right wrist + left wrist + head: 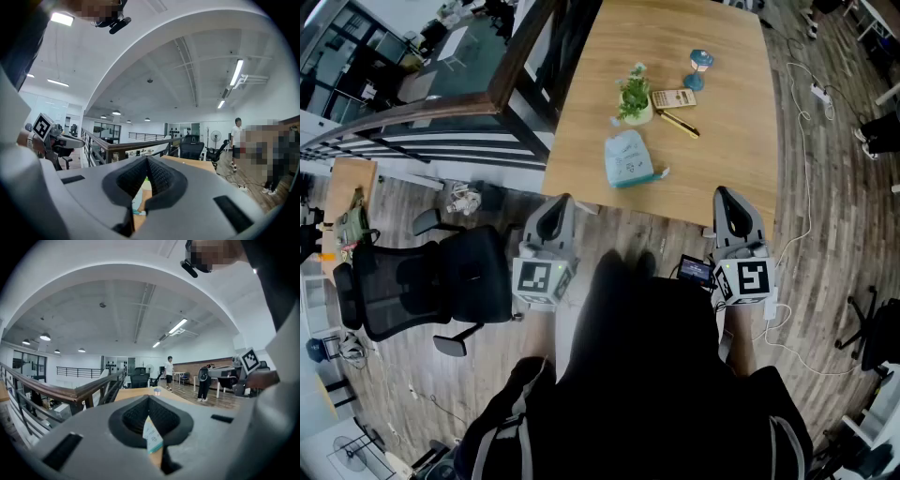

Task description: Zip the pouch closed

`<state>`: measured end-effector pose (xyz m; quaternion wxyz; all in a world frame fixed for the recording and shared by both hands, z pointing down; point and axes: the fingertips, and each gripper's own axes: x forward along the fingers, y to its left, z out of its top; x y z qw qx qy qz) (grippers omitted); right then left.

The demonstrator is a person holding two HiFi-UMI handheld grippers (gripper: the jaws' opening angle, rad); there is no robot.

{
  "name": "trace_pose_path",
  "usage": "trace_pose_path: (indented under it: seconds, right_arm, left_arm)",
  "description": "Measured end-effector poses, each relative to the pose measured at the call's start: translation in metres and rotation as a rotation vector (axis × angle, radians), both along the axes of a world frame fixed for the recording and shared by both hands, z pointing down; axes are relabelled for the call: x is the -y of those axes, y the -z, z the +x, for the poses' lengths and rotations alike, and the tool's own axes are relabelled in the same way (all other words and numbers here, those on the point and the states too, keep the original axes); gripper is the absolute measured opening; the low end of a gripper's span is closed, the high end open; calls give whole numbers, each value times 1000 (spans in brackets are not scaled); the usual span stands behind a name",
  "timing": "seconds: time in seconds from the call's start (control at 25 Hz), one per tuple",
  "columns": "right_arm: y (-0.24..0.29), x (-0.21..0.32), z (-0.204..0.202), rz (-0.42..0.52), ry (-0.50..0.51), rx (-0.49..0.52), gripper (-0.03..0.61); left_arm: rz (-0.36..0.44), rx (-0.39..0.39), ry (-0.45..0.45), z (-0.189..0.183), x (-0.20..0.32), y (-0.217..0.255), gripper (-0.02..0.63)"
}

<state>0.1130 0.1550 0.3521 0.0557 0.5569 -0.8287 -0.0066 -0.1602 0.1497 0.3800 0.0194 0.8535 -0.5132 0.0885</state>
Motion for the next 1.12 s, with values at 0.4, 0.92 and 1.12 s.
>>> trace_pose_path:
  seconds: [0.4, 0.92, 1.12]
  right_arm:
    - [0, 4, 5, -1, 21, 5, 12]
    - [-22, 19, 15, -83, -7, 102, 12]
    - [-47, 37, 7, -156, -9, 78, 12]
  left_arm:
    - [2, -1, -5, 10, 7, 0, 0]
    - [-33, 83, -22, 9, 30, 10, 0]
    - [-53, 95, -38, 5, 66, -7, 0]
